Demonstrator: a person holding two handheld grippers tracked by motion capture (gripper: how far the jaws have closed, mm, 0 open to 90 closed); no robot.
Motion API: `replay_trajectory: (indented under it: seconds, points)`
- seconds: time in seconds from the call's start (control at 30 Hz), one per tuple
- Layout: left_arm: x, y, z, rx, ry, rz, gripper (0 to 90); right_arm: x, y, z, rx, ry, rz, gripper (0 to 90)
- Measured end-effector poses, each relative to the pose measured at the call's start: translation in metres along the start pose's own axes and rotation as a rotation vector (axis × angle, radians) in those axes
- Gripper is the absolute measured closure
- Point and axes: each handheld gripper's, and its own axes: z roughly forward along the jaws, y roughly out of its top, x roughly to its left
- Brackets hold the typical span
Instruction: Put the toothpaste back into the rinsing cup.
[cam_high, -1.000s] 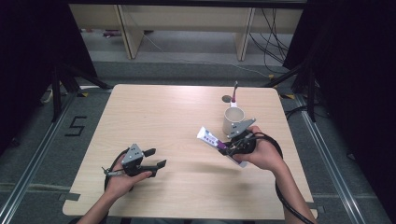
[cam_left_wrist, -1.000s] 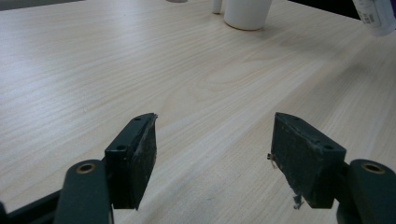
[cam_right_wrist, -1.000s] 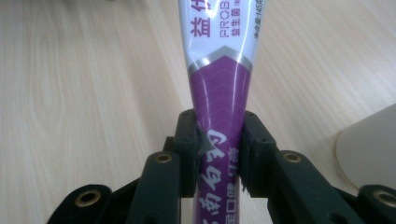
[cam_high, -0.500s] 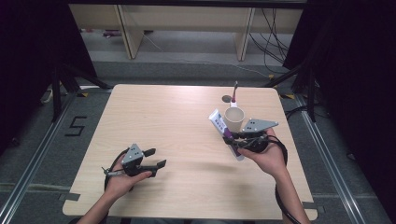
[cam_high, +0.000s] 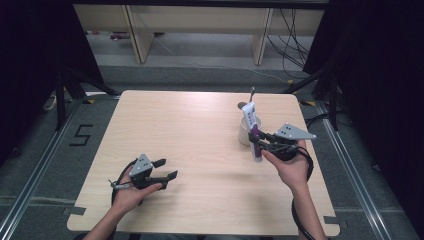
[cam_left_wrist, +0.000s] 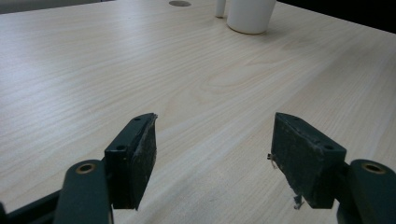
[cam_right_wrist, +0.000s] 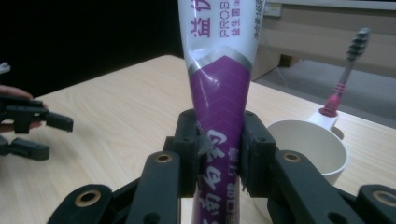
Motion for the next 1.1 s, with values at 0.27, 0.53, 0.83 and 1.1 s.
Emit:
replay_trajectory:
  seconds: [0.27,0.53,0.83,1.1]
  points:
    - [-0.001,-0.001,0.000,-0.015,0.004,0.001,31.2,-0.005,0.000,-0.008,-0.092,-0.078,0.076,72.2]
    - [-0.001,-0.001,-0.001,-0.022,0.015,-0.011,31.1,-0.015,0.009,-0.015,-0.186,-0.171,0.100,72.2]
    - [0.000,-0.001,-0.002,-0.026,0.009,-0.007,30.9,-0.017,0.015,-0.008,-0.239,-0.221,0.099,71.9]
    - [0.000,-0.001,-0.002,-0.034,0.005,-0.008,30.9,-0.018,0.024,0.009,-0.250,-0.273,0.080,71.8]
